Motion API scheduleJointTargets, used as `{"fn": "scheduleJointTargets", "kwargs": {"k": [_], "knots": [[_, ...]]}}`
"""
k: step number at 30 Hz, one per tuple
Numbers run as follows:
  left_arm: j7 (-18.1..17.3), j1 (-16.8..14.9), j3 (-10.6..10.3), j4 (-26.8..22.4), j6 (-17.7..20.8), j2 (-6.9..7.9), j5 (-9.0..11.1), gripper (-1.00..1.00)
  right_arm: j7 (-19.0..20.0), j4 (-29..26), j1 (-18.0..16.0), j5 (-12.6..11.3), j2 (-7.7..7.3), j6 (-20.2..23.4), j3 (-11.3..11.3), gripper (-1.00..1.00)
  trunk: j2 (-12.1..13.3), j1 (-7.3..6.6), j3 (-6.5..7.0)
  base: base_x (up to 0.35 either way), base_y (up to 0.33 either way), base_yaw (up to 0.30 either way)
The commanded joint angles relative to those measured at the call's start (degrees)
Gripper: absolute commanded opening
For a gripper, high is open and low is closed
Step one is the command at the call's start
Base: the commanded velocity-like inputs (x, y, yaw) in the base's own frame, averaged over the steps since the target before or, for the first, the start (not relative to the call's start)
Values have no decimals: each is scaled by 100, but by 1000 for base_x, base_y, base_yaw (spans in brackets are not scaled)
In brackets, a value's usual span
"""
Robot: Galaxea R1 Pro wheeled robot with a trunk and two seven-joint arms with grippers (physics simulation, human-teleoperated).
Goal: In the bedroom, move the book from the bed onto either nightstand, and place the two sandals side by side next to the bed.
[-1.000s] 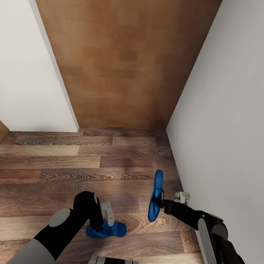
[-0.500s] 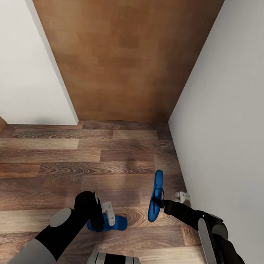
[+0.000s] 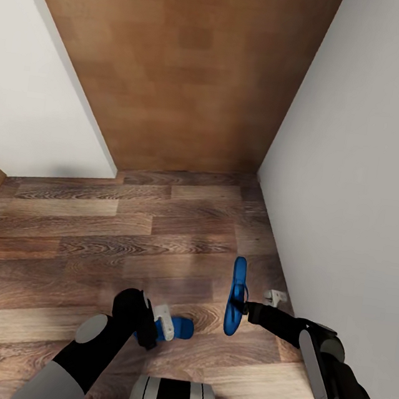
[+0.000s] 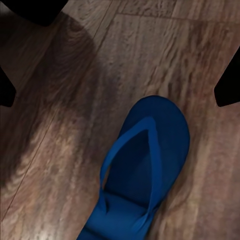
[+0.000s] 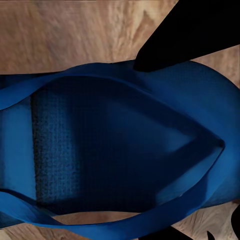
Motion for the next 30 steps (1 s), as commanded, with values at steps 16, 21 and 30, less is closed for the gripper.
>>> {"fn": "scheduleJointTargets", "kwargs": {"k": [16, 21, 30], "knots": [[-62, -3, 17, -172, 47, 43, -906, 100, 11, -4, -3, -21, 1, 40, -7, -100, -10, 14, -137, 0, 0, 0], [-687, -9, 20, -452, 33, 40, -1083, 100, 11, -4, -3, -19, 1, 37, -7, -100, -10, 14, -137, 0, 0, 0], [-1683, -135, 1, -499, 19, -200, -1985, 100, 11, -4, -3, -18, 1, 38, -7, -100, -10, 14, -137, 0, 0, 0]]}}
